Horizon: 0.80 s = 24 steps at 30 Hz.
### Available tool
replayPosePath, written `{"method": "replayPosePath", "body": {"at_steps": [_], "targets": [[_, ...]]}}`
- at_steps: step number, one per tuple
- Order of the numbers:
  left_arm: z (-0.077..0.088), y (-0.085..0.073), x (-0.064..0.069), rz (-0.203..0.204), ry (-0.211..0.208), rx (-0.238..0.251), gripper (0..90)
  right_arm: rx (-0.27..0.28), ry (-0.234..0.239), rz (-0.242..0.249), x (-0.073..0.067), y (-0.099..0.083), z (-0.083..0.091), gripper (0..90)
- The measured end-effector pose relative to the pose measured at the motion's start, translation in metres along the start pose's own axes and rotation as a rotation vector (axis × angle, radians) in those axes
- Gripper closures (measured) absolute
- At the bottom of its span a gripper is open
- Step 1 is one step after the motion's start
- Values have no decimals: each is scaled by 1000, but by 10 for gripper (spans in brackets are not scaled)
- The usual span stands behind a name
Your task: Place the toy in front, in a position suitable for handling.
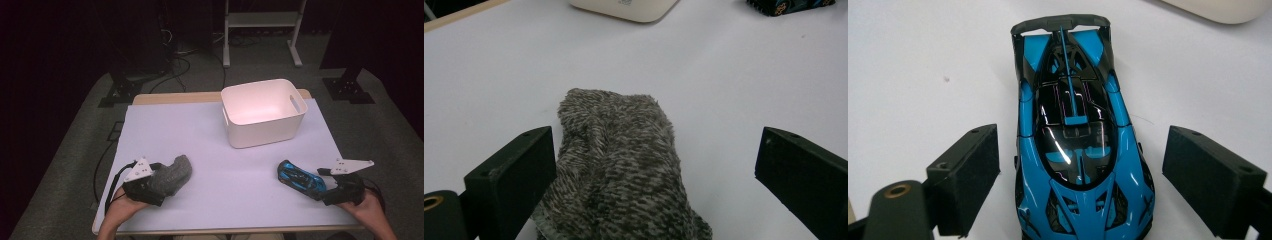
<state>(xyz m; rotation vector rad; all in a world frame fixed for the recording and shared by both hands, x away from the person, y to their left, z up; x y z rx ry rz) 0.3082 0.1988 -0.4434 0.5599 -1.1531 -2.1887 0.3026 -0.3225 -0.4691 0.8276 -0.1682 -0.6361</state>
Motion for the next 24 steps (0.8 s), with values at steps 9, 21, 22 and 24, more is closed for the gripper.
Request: {"method": "replayPosePath", "body": {"at_steps": [9,21,22,24], "targets": [[-2,-1,1,1,-3,-7,22,-22,-3,6,1,-3,-3,141],[1,0,2,4,-1,7,21,-66,16,50,-1,-2,-17,138],[1,0,2,2,-1,5,22,-76,14,51,-1,-3,-19,138],[1,0,2,4,-2,4,21,-87,11,50,0,-4,-22,138]]}}
Point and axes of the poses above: each handheld gripper's, and its own axes: z roughly backward along the jaws, y roughly out of its top, x roughly to its right, the point moved 5 cm from there along -z, roughly forward along the jaws, and after that the axes turned 7 degrees about y, right-handed, at the moved point
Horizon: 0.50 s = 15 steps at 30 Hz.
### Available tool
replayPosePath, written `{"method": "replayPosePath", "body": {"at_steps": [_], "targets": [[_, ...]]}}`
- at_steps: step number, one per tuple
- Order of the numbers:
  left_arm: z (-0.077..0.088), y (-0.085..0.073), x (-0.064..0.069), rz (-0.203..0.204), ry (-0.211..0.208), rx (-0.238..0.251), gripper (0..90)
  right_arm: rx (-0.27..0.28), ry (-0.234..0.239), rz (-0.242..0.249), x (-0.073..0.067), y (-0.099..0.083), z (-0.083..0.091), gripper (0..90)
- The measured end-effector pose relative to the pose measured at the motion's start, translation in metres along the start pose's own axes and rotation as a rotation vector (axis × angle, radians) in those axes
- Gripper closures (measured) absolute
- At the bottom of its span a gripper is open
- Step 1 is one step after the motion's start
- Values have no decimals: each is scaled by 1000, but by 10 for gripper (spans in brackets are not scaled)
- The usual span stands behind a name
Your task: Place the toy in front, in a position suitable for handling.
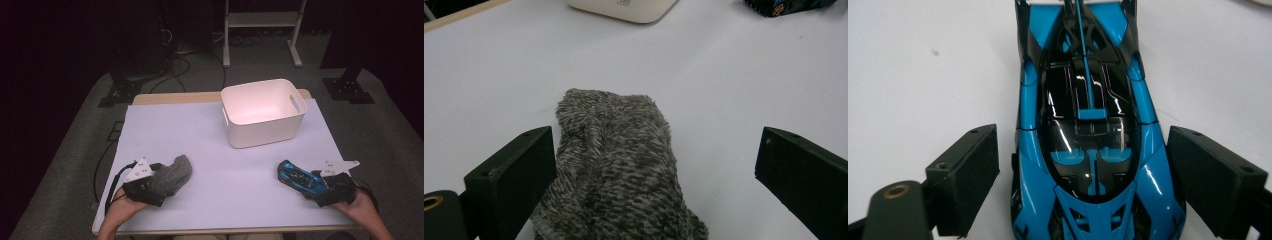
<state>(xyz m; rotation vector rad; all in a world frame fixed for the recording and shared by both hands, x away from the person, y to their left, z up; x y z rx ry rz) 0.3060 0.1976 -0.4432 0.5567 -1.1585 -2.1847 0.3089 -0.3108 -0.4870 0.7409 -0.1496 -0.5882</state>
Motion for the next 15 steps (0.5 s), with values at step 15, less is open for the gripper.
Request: {"method": "replayPosePath", "body": {"at_steps": [15], "targets": [[-4,-2,1,-1,-10,-11,21,6,25,16,6,-1,-11,147]]}}
Point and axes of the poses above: each handheld gripper's, and its own axes: z roughly backward along the jaws, y roughly out of its top, x roughly to its right, the point moved 5 cm from there along -z, roughly forward along the jaws, and after that the axes turned 7 degrees about y, right-handed, at the moved point
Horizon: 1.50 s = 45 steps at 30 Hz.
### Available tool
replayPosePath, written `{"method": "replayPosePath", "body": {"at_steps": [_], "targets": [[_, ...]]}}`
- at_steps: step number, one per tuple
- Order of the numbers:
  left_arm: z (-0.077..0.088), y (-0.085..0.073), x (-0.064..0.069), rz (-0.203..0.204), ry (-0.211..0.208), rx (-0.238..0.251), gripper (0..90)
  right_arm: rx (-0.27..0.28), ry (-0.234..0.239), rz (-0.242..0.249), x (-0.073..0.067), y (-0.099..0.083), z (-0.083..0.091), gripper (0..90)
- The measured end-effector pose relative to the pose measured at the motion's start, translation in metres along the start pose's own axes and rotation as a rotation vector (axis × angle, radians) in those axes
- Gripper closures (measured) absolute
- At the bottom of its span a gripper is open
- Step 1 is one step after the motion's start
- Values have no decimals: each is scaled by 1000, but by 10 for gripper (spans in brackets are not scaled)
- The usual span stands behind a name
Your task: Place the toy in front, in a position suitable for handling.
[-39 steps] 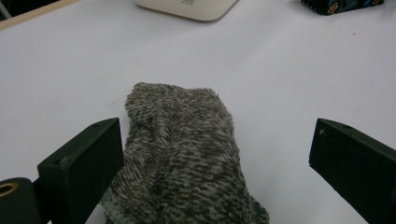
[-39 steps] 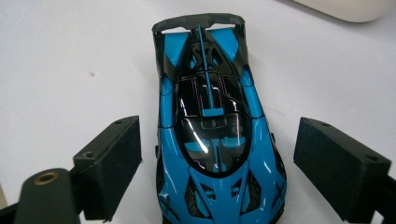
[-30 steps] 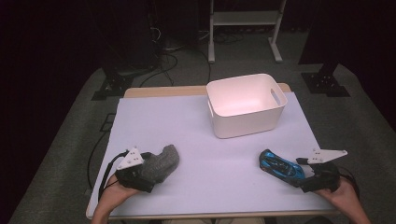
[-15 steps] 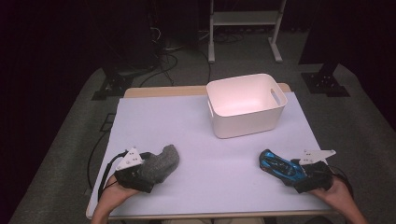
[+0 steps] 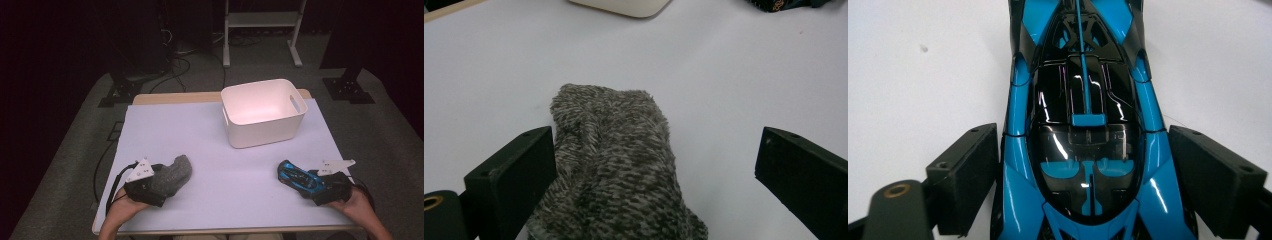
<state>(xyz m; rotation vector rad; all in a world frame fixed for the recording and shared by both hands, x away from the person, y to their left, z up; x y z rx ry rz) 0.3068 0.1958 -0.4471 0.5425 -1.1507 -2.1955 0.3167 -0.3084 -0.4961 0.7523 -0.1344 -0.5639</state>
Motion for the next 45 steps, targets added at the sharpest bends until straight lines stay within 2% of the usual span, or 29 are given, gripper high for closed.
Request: {"method": "replayPosePath", "body": {"at_steps": [4,12,27,38,45], "targets": [[-1,0,1,-5,-2,-6,22,-18,8,11,0,1,2,233],[-1,0,1,-1,2,-5,22,-42,-6,-4,-2,4,2,241],[0,1,1,-6,4,-5,21,-13,6,-38,-3,4,7,243],[0,1,1,-5,4,-5,21,17,24,-26,-8,12,9,243],[1,2,0,-6,7,-1,22,43,58,0,-14,26,7,244]]}}
Point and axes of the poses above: each handheld gripper's, and its own axes: z roughly backward along the jaws, y roughly out of its top, x roughly to its right, the point moved 5 cm from there along -z, roughly forward along the jaws, and after that the axes turned 7 degrees about y, right-handed, at the moved point
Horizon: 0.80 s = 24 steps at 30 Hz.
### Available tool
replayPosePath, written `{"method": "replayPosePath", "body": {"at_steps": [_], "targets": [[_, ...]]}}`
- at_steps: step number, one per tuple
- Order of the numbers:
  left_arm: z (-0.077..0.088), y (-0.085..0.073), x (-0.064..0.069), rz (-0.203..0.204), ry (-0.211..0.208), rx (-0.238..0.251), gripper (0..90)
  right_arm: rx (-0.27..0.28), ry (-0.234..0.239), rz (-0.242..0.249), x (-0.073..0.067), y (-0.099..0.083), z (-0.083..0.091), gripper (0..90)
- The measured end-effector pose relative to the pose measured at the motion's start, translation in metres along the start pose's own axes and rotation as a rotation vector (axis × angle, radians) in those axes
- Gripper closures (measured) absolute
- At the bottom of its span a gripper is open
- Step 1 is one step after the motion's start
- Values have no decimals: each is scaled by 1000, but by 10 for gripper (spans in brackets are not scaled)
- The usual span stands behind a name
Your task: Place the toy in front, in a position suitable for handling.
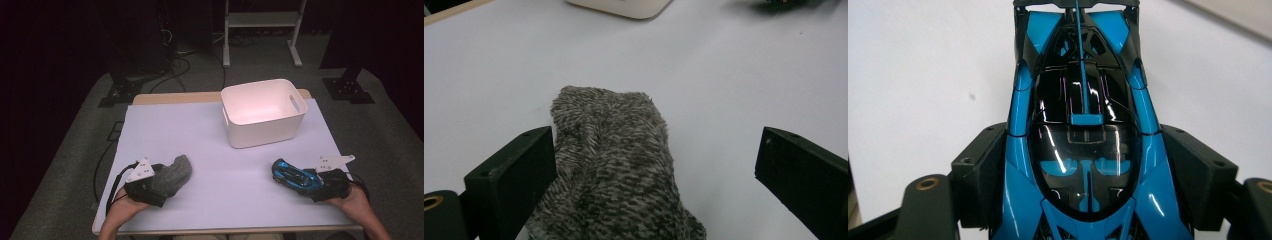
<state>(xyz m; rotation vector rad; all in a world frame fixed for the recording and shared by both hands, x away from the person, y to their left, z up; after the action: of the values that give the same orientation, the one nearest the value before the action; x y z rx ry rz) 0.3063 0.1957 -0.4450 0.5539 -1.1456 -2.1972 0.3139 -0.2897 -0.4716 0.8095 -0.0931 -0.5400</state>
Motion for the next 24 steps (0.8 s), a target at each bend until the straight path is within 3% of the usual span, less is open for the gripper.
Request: {"method": "replayPosePath", "body": {"at_steps": [12,13,24], "targets": [[2,0,-1,1,-2,3,22,18,102,111,-25,48,-25,243],[2,0,-1,3,-3,6,21,20,133,133,-31,58,-34,243],[3,-1,-2,6,-8,8,22,-13,252,235,-58,100,-85,243]]}}
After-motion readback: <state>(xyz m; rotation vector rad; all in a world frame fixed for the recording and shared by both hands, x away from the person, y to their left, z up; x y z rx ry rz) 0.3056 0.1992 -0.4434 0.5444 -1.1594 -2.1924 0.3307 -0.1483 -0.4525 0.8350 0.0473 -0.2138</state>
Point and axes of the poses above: each handheld gripper's, and its own axes: z roughly backward along the jaws, y roughly out of its top, x roughly to its right, the point moved 5 cm from there along -z, roughly forward along the jaws, and after that the axes turned 7 degrees about y, right-handed, at the moved point
